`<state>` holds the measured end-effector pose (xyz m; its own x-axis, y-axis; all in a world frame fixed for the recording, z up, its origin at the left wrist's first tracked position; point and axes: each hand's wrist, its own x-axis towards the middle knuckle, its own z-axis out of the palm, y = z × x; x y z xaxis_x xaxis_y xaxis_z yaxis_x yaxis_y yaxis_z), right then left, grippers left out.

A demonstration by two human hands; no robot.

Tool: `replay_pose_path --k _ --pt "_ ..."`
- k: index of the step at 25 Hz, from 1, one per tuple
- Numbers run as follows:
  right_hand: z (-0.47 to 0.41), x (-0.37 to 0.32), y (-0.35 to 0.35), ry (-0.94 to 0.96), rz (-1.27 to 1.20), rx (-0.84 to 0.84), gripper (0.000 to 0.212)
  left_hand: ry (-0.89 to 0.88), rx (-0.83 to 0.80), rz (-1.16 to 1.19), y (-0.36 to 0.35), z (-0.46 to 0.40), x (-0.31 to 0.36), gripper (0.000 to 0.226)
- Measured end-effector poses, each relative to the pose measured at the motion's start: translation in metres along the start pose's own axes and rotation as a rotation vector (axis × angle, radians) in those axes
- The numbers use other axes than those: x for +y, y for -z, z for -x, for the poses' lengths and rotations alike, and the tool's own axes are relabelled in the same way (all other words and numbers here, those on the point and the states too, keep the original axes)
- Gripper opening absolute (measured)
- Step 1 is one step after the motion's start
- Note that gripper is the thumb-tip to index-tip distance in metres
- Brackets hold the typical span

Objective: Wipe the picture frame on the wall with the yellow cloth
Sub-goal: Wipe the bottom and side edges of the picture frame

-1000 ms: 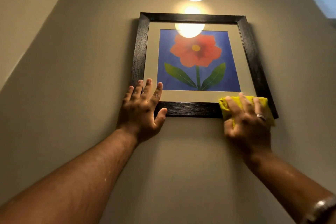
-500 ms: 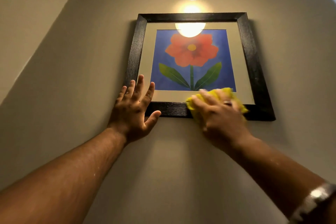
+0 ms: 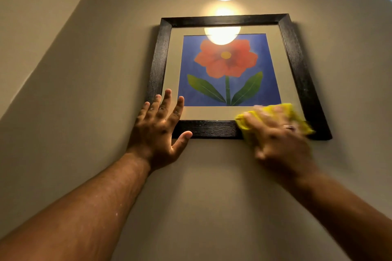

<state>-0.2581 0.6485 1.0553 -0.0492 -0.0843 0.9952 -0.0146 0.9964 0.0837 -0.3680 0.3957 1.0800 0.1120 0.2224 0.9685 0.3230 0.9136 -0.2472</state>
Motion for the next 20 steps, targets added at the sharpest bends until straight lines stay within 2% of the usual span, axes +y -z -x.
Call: replay_pose_path --k 3,5,7,9,11,13,16,17,20 --pt "-0.019 -0.067 -0.028 0.259 -0.043 -0.11 0.04 -0.002 -0.01 -0.01 0.001 -0.001 -0.001 0.079" --pt "-0.026 -0.052 -0.018 0.312 -0.029 -0.112 0.042 0.0 -0.015 -0.014 0.001 -0.001 0.0 0.079" --pt "-0.015 -0.002 -0.008 0.264 0.046 -0.045 0.044 0.0 -0.013 -0.005 0.002 -0.001 0.0 0.079" --pt "0.0 0.05 0.014 0.117 0.087 -0.038 0.048 -0.004 -0.014 0.0 0.002 0.001 -0.001 0.078" --pt "0.002 0.058 0.024 -0.003 0.059 -0.03 0.048 -0.003 -0.007 -0.008 0.002 0.001 -0.001 0.078" --pt "-0.011 0.016 0.006 0.054 0.046 -0.01 0.038 -0.011 0.0 -0.014 0.002 0.0 -0.001 0.078" --pt "-0.022 -0.052 -0.019 0.311 -0.015 -0.083 0.039 -0.005 0.011 -0.022 0.002 0.0 -0.002 0.078" --pt "-0.023 -0.044 -0.017 0.333 -0.03 -0.12 0.042 -0.008 0.009 -0.022 0.003 0.0 -0.002 0.077" --pt "0.005 0.038 -0.001 0.236 0.058 -0.016 0.049 -0.022 0.016 -0.033 0.002 -0.002 0.0 0.075"
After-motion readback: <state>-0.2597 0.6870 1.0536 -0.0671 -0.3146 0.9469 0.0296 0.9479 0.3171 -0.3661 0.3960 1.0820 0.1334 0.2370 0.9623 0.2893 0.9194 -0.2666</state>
